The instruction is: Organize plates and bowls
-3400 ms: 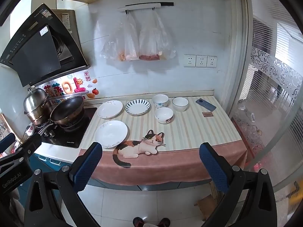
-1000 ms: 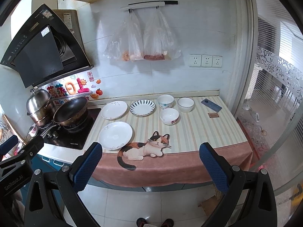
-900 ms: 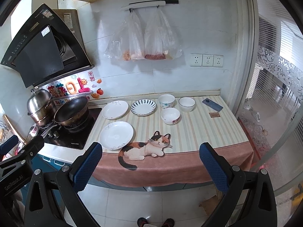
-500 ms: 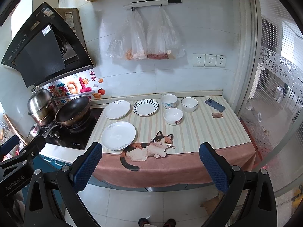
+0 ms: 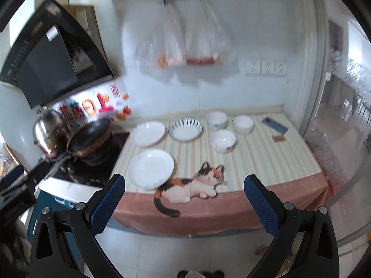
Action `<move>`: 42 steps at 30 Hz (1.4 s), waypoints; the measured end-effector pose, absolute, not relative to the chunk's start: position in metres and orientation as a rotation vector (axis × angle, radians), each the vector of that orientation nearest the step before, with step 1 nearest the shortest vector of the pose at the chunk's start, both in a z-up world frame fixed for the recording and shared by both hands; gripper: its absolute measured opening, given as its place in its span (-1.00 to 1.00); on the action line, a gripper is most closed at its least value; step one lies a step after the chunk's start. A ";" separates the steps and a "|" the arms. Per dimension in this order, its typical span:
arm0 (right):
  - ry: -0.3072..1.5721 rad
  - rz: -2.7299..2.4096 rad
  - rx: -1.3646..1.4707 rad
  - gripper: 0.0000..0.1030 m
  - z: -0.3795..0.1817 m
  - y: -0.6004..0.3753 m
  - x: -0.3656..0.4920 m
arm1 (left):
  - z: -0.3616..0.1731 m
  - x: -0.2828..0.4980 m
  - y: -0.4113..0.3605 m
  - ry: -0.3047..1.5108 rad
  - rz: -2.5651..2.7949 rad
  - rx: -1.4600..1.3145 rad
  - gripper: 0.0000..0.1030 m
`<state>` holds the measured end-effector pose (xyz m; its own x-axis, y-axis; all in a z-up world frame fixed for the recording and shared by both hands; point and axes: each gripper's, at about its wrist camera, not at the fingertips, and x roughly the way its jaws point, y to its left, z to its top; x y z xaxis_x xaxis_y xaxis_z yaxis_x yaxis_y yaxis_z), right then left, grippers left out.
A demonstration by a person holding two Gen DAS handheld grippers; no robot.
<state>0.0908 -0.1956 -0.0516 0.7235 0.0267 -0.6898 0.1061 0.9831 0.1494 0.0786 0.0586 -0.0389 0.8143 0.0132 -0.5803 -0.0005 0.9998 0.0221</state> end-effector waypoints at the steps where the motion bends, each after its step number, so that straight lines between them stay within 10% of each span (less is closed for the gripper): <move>1: 0.794 -0.038 0.198 1.00 -0.063 -0.197 0.102 | -0.047 0.089 0.062 0.630 0.017 0.021 1.00; 14: 1.198 0.187 0.382 0.96 -0.281 -0.197 0.316 | -0.193 0.272 0.099 1.011 0.113 -0.054 1.00; 18: 1.263 0.231 0.378 0.86 -0.335 -0.189 0.375 | -0.245 0.330 0.099 1.134 0.134 -0.072 0.68; 27: 1.400 0.325 0.390 0.31 -0.414 -0.172 0.468 | -0.342 0.414 0.094 1.345 0.075 -0.177 0.27; 32: 1.441 0.405 0.425 -0.50 -0.439 -0.165 0.490 | -0.368 0.428 0.093 1.402 0.025 -0.220 -0.33; 42: 1.456 0.414 0.448 -0.70 -0.446 -0.167 0.496 | -0.367 0.424 0.086 1.387 0.014 -0.200 -0.36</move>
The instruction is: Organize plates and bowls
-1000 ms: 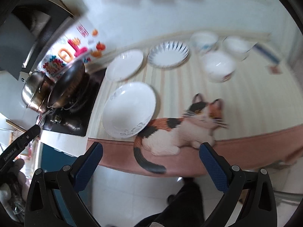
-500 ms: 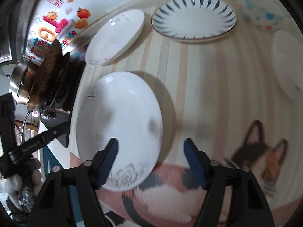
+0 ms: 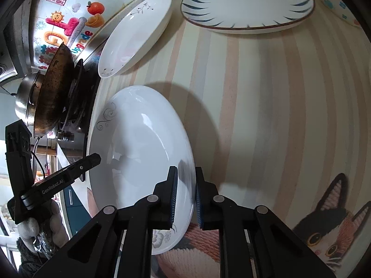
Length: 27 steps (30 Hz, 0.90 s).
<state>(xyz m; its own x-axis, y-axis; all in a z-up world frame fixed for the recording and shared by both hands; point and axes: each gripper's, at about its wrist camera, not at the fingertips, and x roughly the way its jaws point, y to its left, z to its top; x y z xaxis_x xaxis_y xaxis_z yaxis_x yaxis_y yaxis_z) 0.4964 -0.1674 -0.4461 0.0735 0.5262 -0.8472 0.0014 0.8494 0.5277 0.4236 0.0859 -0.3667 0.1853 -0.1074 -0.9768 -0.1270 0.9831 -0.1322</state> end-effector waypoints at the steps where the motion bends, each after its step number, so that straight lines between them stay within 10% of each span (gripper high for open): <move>1: 1.454 0.412 0.450 -0.70 -0.445 -0.170 0.496 | -0.365 0.423 0.084 1.384 0.013 -0.198 -0.36; 27: 1.409 0.256 0.555 -0.70 -0.429 -0.305 0.463 | -0.352 0.448 -0.029 1.372 -0.146 -0.103 -0.36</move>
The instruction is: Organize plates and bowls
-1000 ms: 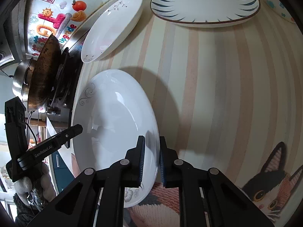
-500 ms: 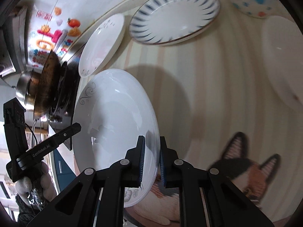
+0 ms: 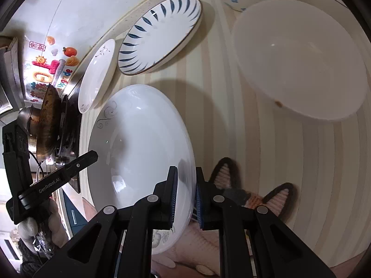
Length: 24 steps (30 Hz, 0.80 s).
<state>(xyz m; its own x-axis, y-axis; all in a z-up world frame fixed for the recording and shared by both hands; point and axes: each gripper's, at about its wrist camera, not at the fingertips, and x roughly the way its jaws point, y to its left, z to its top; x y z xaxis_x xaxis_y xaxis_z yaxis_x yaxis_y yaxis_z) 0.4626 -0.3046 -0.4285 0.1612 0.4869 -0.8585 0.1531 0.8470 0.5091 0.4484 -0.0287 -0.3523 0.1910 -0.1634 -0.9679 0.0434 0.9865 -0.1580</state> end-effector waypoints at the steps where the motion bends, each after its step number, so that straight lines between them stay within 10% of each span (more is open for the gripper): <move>1: 1.410 0.257 0.554 -0.70 -0.430 -0.306 0.462 | -0.354 0.450 -0.031 1.375 -0.143 -0.101 -0.36; 24: 1.477 0.179 0.560 -0.68 -0.438 -0.303 0.470 | -0.355 0.453 -0.032 1.391 -0.176 -0.092 -0.36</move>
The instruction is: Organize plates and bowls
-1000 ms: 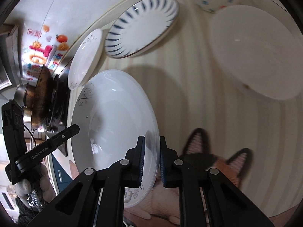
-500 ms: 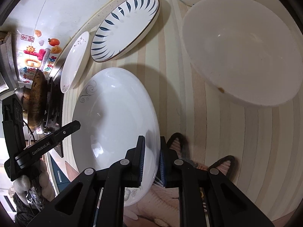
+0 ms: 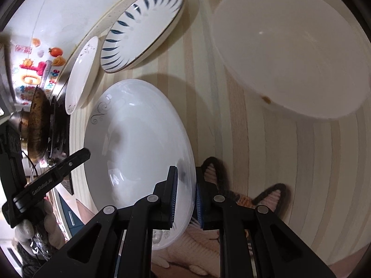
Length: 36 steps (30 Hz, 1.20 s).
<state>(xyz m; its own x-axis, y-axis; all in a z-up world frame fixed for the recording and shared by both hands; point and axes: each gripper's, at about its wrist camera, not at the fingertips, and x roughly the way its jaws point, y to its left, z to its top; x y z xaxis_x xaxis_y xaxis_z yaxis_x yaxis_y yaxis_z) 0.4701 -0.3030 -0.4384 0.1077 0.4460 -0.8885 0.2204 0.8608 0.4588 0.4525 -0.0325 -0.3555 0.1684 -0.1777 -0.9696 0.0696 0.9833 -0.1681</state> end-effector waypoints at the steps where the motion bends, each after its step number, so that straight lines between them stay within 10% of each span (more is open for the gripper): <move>1: 1.476 0.170 0.558 -0.67 -0.436 -0.304 0.472 | -0.352 0.452 -0.030 1.387 -0.178 -0.094 -0.36; 11: 1.360 0.221 0.544 -0.15 -0.350 -0.270 0.507 | -0.293 0.477 0.055 1.237 -0.077 -0.239 -0.33; 36: 1.327 0.428 0.277 -0.36 -0.443 -0.101 0.790 | -0.372 0.568 0.116 1.290 0.055 -0.371 -0.36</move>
<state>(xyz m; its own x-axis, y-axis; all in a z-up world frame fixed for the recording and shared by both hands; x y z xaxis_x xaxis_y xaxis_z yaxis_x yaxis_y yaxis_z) 0.7900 -0.1009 -0.4433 0.1812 0.4531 -0.8728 -0.1429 0.8902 0.4325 0.5676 0.1158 -0.3716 0.2847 -0.1656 -0.9442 -0.2456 0.9395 -0.2388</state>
